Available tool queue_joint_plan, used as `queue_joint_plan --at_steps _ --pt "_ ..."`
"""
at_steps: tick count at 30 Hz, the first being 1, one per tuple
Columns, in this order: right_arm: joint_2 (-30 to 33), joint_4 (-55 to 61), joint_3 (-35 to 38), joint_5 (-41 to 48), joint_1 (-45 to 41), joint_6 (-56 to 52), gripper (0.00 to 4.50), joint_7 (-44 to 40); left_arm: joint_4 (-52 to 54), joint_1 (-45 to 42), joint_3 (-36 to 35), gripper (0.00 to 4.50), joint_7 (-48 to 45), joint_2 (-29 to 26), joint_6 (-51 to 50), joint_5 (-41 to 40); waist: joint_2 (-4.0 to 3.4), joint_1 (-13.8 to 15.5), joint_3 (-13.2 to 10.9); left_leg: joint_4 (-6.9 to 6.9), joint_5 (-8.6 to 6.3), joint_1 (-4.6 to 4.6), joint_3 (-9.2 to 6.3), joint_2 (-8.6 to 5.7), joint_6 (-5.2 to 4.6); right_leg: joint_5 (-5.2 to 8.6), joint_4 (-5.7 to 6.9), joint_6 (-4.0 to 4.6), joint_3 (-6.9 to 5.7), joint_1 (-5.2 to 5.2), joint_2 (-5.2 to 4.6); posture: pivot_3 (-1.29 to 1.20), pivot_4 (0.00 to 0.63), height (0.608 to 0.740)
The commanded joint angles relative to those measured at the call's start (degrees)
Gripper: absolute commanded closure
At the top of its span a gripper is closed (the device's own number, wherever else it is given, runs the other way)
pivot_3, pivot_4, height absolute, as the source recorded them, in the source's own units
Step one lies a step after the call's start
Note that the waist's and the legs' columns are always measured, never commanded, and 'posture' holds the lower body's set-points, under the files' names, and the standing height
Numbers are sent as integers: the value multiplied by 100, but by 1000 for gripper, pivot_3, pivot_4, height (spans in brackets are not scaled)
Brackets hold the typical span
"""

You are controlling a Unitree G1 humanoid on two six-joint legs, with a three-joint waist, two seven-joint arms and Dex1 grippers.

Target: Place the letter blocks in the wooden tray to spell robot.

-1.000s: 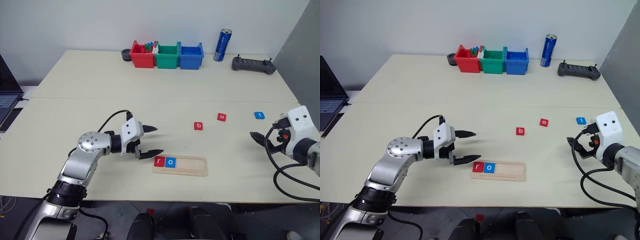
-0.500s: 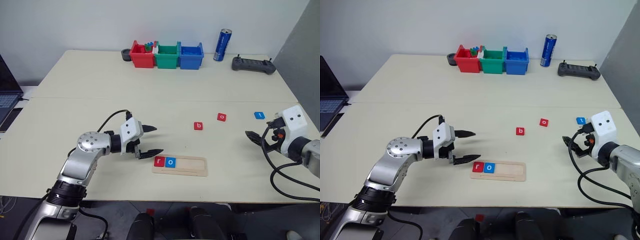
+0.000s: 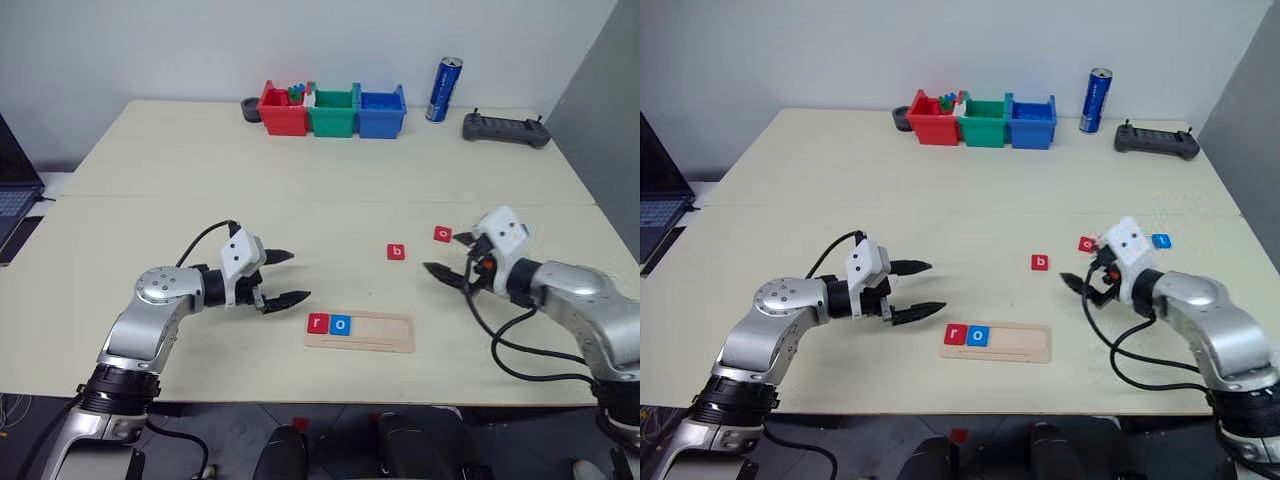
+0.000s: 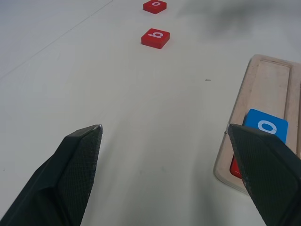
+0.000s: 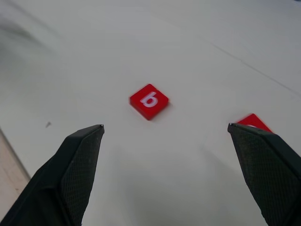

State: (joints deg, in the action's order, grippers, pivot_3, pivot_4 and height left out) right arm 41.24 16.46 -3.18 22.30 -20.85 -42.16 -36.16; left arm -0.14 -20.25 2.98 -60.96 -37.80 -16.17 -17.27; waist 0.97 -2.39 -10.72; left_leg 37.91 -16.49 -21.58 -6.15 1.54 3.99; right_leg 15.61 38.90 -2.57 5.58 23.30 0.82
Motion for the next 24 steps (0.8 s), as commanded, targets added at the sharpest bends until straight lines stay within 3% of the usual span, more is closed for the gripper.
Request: queue_joint_plan --at_steps 1,5,13,24 --pt "-140 -401 -295 -343 -415 403 0 -171 227 77 -144 35 4 -69 112 -49 -1 0 0 0 0 -1 0 0 0 0 0 0 0 1 0 0 150 740" --pt "-832 -804 -214 -531 -839 -86 0 613 365 208 -205 35 104 -116 95 -37 -1 -20 -1 0 0 -1 -2 1 0 -1 4 2 -1 5 1 0 150 740" --pt "-1996 -22 -355 -697 -298 -927 0 1727 735 424 -230 35 178 -152 -38 -115 -2 -41 0 -4 0 -22 -11 0 1 -2 7 3 -8 23 -3 0 150 740" --pt "-3157 -790 -424 -1431 -392 -404 0 2844 872 494 -257 35 -93 -313 -50 -219 -4 -90 -2 -4 0 -19 -8 1 2 -2 10 3 -6 27 0 0 150 740"
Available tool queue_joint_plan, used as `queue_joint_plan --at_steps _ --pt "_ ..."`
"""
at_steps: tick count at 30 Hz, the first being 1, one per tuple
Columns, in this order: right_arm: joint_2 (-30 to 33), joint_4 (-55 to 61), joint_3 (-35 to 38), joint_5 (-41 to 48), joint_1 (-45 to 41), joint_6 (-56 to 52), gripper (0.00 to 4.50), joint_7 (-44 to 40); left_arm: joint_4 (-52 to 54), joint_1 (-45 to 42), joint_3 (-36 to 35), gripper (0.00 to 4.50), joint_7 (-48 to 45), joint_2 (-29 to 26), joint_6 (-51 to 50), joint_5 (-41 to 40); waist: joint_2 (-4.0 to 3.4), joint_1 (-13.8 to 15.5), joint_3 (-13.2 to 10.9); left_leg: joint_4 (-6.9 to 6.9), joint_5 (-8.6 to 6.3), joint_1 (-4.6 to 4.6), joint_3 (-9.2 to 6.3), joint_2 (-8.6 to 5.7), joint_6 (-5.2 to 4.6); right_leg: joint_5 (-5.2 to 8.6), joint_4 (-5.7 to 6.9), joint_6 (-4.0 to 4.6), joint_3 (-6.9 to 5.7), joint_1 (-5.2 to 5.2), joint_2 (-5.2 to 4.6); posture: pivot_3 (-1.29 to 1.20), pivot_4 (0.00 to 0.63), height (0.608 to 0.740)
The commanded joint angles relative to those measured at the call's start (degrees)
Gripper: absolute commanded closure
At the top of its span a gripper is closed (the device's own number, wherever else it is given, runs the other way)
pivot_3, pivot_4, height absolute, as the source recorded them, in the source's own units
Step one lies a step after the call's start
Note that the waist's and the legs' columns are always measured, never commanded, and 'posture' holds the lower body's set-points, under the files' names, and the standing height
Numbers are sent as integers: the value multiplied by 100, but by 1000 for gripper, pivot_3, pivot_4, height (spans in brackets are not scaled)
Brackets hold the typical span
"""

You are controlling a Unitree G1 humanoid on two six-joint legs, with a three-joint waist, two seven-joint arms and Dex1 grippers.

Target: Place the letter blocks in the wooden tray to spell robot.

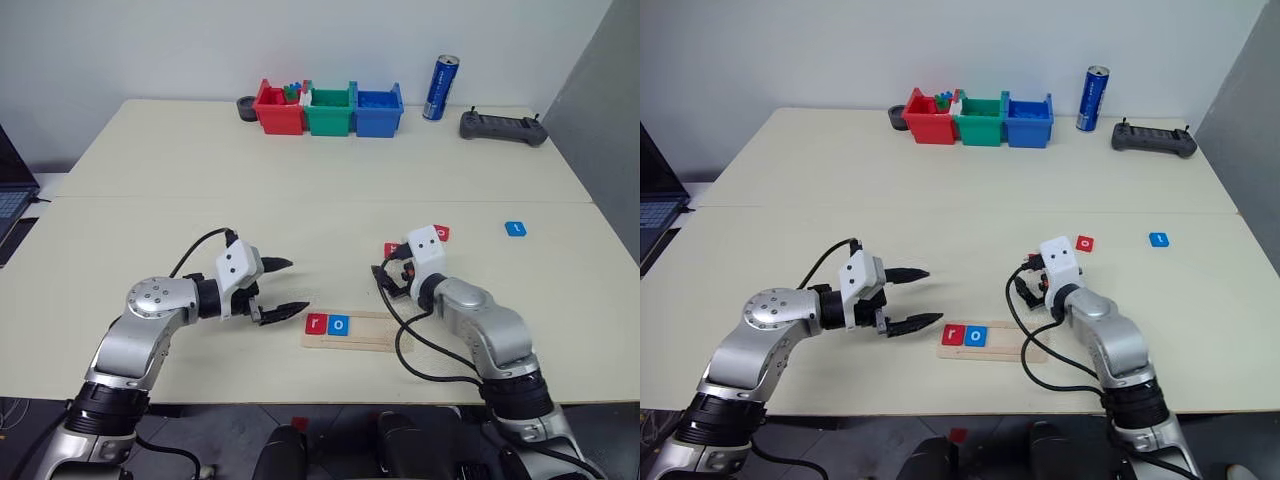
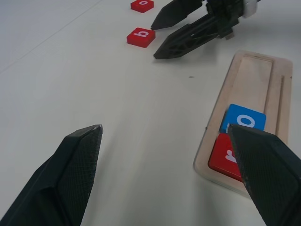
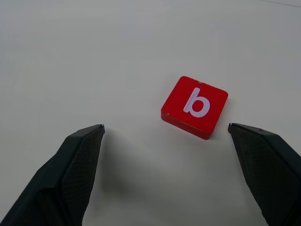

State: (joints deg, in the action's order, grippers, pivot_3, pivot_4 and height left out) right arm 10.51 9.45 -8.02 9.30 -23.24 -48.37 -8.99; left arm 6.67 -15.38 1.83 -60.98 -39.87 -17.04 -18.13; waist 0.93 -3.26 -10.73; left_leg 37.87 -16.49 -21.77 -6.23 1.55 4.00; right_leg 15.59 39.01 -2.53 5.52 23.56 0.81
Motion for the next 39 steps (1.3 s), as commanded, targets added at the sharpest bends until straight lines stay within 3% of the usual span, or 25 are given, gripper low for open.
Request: queue_joint_plan --at_steps 1,8,11,18,25,32,39 --pt "-162 -256 70 -167 -234 291 0 169 193 13 -133 35 -106 -155 52 -92 0 -4 0 0 0 0 0 0 0 0 0 0 0 0 0 0 150 740" --pt "-314 -767 96 -349 -411 589 0 218 425 103 -173 35 -72 -271 -139 -154 0 -10 0 0 0 0 1 0 0 0 -1 0 1 0 0 0 150 740" --pt "-286 -774 143 -379 -380 602 620 198 710 287 -236 0 -214 -436 -360 -322 0 -15 0 -2 0 1 2 0 0 0 -1 0 1 0 0 0 150 740" --pt "-255 -778 308 -387 -431 594 3024 149 895 566 -336 0 -882 -1079 -524 -669 -1 -21 -1 -3 0 2 2 1 -1 0 0 0 0 0 1 0 150 740" --pt "128 -121 249 -358 -190 406 3042 -197 698 401 -95 0 -1567 -1325 -178 -578 -3 -4 -2 -3 0 -1 2 0 -1 1 -3 0 0 1 1 0 150 740" --pt "651 1933 419 -118 1124 -642 3042 -402 490 613 65 0 -1898 -1330 473 -332 -5 -8 -3 -13 -1 -4 2 2 -2 7 -2 8 0 8 1 0 150 740" --pt "399 3528 452 -102 2313 -1462 3042 21 -80 670 89 0 -2112 -1282 1163 -154 -5 -11 -3 -11 -1 -2 4 4 -2 25 -1 -10 1 9 3 0 150 740"
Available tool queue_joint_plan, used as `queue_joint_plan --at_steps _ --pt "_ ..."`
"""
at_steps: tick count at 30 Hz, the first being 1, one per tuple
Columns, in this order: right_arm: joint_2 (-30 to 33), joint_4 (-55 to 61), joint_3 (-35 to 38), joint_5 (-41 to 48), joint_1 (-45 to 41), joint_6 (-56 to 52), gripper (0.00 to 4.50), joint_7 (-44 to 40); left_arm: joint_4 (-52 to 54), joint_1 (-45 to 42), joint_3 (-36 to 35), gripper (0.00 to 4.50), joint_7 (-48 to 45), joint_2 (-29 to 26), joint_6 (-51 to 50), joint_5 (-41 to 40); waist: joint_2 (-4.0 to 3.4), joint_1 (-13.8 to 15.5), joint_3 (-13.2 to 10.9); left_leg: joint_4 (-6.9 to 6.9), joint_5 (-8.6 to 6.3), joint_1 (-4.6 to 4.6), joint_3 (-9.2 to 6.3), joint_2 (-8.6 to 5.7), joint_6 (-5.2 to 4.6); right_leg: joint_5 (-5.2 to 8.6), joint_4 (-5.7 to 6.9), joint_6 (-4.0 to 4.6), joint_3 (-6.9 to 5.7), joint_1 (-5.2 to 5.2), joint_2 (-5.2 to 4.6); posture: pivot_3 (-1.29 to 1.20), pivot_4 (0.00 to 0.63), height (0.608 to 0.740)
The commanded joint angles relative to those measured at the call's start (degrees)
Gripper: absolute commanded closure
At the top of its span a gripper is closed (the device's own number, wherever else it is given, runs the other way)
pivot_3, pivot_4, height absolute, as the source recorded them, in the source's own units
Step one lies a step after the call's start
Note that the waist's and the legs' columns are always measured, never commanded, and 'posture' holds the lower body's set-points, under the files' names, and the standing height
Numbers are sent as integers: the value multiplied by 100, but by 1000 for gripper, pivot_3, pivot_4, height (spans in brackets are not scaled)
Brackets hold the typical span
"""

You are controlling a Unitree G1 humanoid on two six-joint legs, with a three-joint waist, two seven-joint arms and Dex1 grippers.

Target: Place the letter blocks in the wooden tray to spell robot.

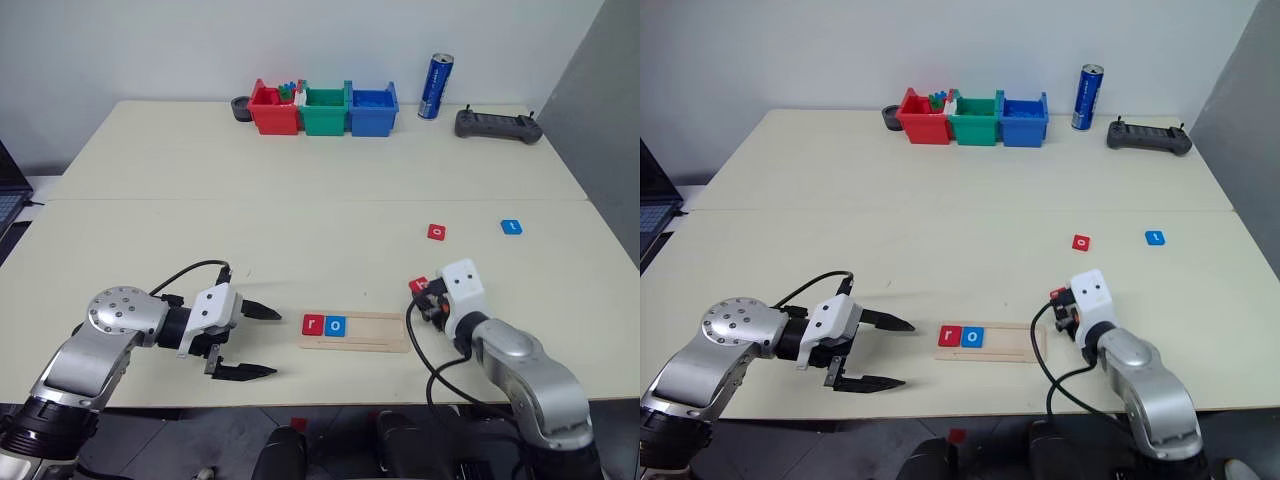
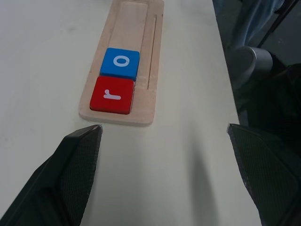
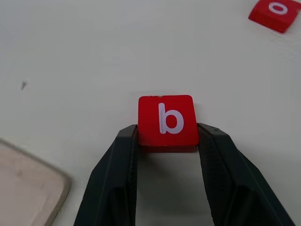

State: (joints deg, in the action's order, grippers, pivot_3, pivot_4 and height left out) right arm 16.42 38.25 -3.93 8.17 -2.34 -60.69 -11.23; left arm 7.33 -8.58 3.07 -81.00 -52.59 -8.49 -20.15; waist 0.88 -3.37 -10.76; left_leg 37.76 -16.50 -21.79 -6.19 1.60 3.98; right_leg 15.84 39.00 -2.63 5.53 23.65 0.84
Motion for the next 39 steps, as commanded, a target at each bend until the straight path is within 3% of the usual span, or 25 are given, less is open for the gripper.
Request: queue_joint_plan --at_steps 1,9,15,18,22,29,34,39 --pt "-290 802 38 -41 343 -303 3042 372 -223 -34 -19 0 -119 15 388 75 0 1 0 1 0 0 -1 1 0 1 1 -2 0 0 1 0 150 740" --pt "-923 1003 311 -222 831 -319 3042 969 -581 -65 148 0 -103 244 856 270 1 2 1 3 0 -1 1 4 0 3 0 -3 0 0 3 0 150 740" --pt "-1223 1206 363 -138 819 -159 1028 1024 -688 -168 219 0 -62 346 957 342 1 1 1 4 0 0 1 4 0 3 0 -3 1 0 3 0 150 740" --pt "-1047 1271 424 -137 497 -23 27 906 -700 -240 227 0 -27 376 938 360 1 0 1 4 0 0 1 4 0 3 0 -3 1 0 3 0 150 740" --pt "-390 1019 809 77 -72 318 27 302 -734 -318 225 0 44 422 924 382 1 0 1 7 0 0 2 4 0 2 0 -2 0 -1 3 0 150 740" --pt "1390 -442 1443 1055 -671 1808 27 -2225 -827 -382 222 0 127 503 917 371 1 0 1 5 0 0 2 3 -1 -8 -2 14 -1 -5 3 0 150 740" --pt "2600 -1393 1143 1418 -862 2424 27 -3950 -754 -311 192 0 206 530 858 319 2 3 0 9 -1 3 3 1 -2 -10 -2 17 -1 -10 2 0 150 740" --pt "3500 -2437 154 658 -965 3653 27 -5133 -521 -159 201 0 247 502 884 341 2 7 0 11 -1 4 4 2 -3 -12 -2 20 0 -12 2 0 150 740"
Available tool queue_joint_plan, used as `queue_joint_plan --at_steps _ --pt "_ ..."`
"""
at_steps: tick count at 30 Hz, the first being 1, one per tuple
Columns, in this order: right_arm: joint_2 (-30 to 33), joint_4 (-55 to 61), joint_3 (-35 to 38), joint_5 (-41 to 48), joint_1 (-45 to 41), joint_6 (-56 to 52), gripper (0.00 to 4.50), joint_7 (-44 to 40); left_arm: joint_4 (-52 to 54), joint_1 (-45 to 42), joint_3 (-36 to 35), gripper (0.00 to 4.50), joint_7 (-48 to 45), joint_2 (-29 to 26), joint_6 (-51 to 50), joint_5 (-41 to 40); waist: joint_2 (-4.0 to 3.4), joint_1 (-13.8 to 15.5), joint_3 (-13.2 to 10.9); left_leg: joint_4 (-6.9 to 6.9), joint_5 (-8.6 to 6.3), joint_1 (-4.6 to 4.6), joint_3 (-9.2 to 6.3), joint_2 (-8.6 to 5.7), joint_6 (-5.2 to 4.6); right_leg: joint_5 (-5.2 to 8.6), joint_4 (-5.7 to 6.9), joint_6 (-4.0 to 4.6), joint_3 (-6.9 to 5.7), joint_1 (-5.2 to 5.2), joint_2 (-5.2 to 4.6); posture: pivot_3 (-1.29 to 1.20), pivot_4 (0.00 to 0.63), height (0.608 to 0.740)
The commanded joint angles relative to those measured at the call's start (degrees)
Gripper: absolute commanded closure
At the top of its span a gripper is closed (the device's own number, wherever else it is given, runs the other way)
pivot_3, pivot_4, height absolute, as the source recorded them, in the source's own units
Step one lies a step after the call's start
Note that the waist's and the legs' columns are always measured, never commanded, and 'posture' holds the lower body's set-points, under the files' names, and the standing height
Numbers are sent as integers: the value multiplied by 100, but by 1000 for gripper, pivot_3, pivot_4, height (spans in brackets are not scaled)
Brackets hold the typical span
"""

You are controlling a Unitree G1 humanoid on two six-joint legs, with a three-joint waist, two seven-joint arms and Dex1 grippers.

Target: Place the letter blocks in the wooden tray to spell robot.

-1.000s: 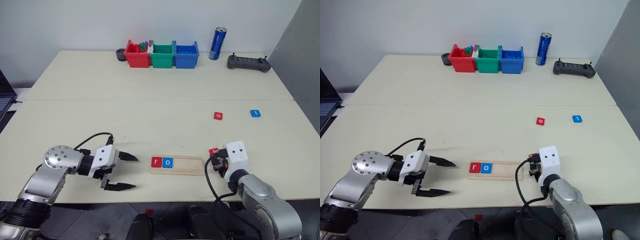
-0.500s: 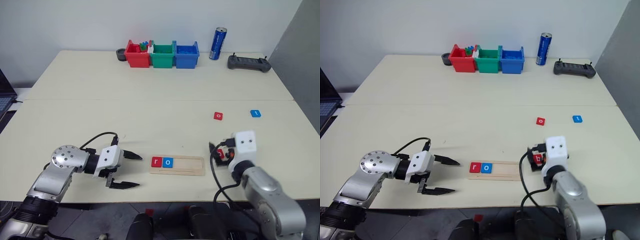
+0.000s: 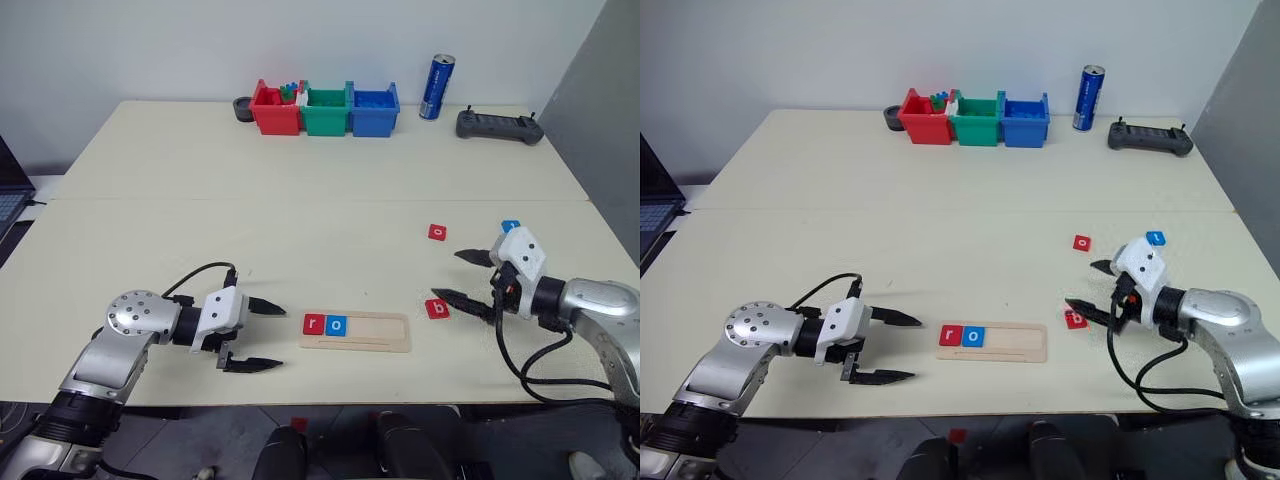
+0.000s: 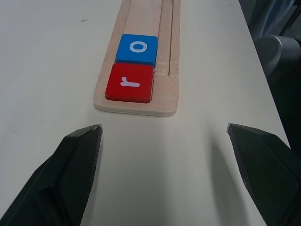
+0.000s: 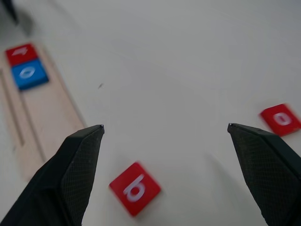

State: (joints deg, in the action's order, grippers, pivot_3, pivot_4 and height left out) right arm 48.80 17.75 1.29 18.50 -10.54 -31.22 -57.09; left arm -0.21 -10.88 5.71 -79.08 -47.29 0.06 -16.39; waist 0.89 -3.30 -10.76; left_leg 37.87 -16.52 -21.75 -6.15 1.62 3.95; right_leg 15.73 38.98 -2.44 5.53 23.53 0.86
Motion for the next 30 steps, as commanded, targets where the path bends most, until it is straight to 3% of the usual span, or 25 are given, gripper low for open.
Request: queue_joint_plan --at_steps 1,8,14,17,24,30 --pt "309 -564 -500 -446 -233 862 27 -678 299 90 -63 0 71 -32 4 -41 1 -2 0 1 0 1 2 0 0 0 0 -1 1 0 -1 0 150 740" --pt "189 -1460 -1000 -779 -824 1533 27 -1076 563 124 -94 0 112 -92 -176 -104 1 -4 -1 4 0 4 1 0 0 -2 3 3 1 -2 0 0 150 740" --pt "56 -1795 -1192 -838 -1028 1470 27 -1258 348 72 -114 0 42 -83 -56 -76 0 3 -1 3 0 3 -1 -1 0 -3 3 5 0 -2 -1 0 150 740" --pt "-10 -1861 -1179 -817 -1059 1370 595 -1245 172 33 -90 0 39 -50 65 -25 0 3 -1 4 0 4 -1 -1 0 -4 4 5 0 -2 -1 0 150 740" --pt "-20 -1796 -1095 -740 -1063 1166 3046 -1207 -176 84 -75 0 50 -24 377 45 0 4 -1 4 0 4 -2 -1 0 -4 5 5 0 -2 -1 0 150 740" --pt "-20 -1727 -1010 -678 -1071 1052 3051 -1158 -726 -10 -92 0 -11 53 787 82 0 5 -1 4 0 4 -2 -1 1 -4 5 5 -1 -2 -1 0 150 740"
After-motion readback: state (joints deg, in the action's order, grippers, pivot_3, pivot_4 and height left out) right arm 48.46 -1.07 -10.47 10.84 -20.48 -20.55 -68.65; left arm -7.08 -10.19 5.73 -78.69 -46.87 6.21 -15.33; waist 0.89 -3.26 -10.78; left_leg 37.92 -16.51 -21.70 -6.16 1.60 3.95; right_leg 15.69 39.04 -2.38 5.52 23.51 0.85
